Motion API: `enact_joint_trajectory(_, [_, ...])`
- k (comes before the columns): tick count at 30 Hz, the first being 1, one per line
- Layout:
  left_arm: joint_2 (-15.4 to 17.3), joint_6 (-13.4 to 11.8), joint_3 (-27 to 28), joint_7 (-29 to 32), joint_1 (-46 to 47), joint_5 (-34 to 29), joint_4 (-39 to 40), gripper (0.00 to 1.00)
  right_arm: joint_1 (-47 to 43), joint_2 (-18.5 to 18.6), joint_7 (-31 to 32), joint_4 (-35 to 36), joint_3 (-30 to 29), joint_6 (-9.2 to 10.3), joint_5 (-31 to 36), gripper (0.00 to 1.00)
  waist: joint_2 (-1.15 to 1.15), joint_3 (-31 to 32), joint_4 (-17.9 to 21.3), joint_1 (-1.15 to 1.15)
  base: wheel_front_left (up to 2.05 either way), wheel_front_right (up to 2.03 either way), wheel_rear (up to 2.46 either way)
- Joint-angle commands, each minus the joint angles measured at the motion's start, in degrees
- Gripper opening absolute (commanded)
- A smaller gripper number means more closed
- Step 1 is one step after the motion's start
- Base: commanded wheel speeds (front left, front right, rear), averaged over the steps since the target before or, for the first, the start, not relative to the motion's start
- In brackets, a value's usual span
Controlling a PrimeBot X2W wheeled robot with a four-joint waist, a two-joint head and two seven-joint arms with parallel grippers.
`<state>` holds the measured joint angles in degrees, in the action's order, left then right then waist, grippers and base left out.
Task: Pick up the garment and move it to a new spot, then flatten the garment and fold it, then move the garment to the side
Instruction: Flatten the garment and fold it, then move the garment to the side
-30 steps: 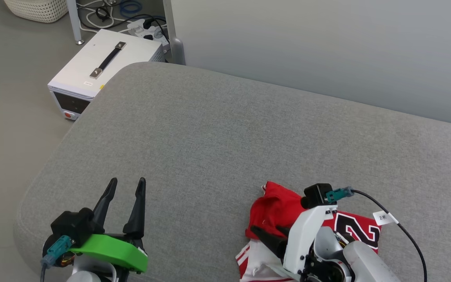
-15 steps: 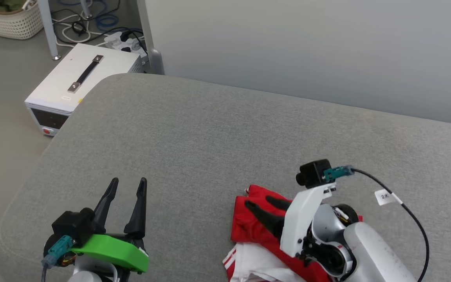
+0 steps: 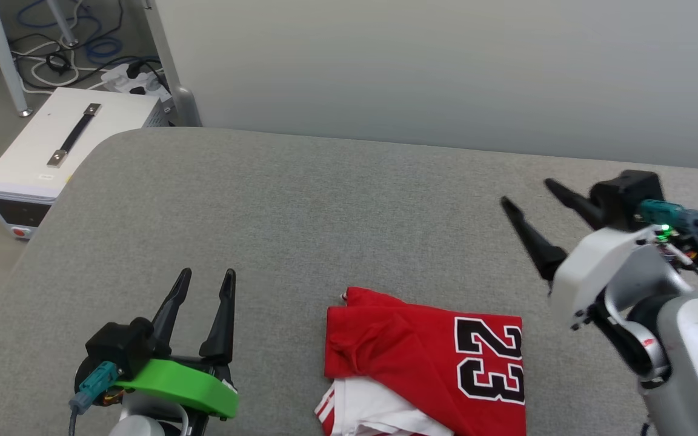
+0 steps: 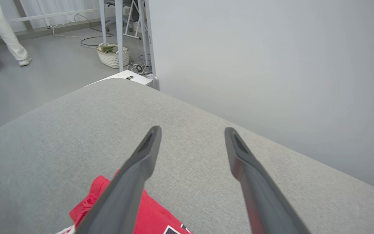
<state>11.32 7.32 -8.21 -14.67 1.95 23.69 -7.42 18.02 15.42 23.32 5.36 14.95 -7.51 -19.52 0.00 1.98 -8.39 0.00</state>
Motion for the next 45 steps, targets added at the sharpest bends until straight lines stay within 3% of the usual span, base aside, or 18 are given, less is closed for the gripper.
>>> enact_joint_trajectory(1, [-0.3, 0.2, -0.1, -0.3, 1.0, 0.0, 0.3, 1.00, -0.7, 1.6, -1.8, 0.4, -0.9, 0.02, 1.1, 1.00, 0.00, -0.8, 1.5, 0.00, 0.00, 0.00, 0.00])
enact_joint_trajectory(8, [-0.6, 0.2, -0.5, -0.3, 1.0, 0.0, 0.7, 1.00, -7.4, 6.1, -11.4, -0.1, -8.0, 0.02, 3.5, 1.00, 0.00, -1.5, 4.2, 0.00, 0.00, 0.00, 0.00])
enact_joint_trajectory(16, [-1.0, 0.2, -1.6, -0.3, -0.6, -0.4, 1.1, 1.00, -16.2, 2.6, -20.6, 0.9, -17.3, 0.02, 4.6, 1.00, 0.00, -1.7, 6.0, 0.00, 0.00, 0.00, 0.00])
enact_joint_trajectory(21, [-0.9, 0.2, -1.4, -0.3, -1.7, -0.8, 1.6, 1.00, -20.5, -0.9, -24.5, 1.7, -19.8, 0.02, 5.1, 1.00, 0.00, -1.6, 6.4, 0.00, 0.00, 0.00, 0.00])
enact_joint_trajectory(29, [-1.5, 0.2, -0.8, -0.3, -3.2, -2.1, 3.3, 1.00, -23.7, -4.4, -26.8, 0.5, -20.1, 0.02, 5.2, 1.00, 0.00, -1.8, 6.3, 0.00, 0.00, 0.00, 0.00])
enact_joint_trajectory(45, [-2.2, 0.2, -0.9, -0.3, -2.3, -2.5, 3.2, 1.00, -22.4, -3.6, -24.4, 0.6, -18.9, 0.02, 3.9, 1.00, 0.00, -2.9, 5.6, 0.00, 0.00, 0.00, 0.00])
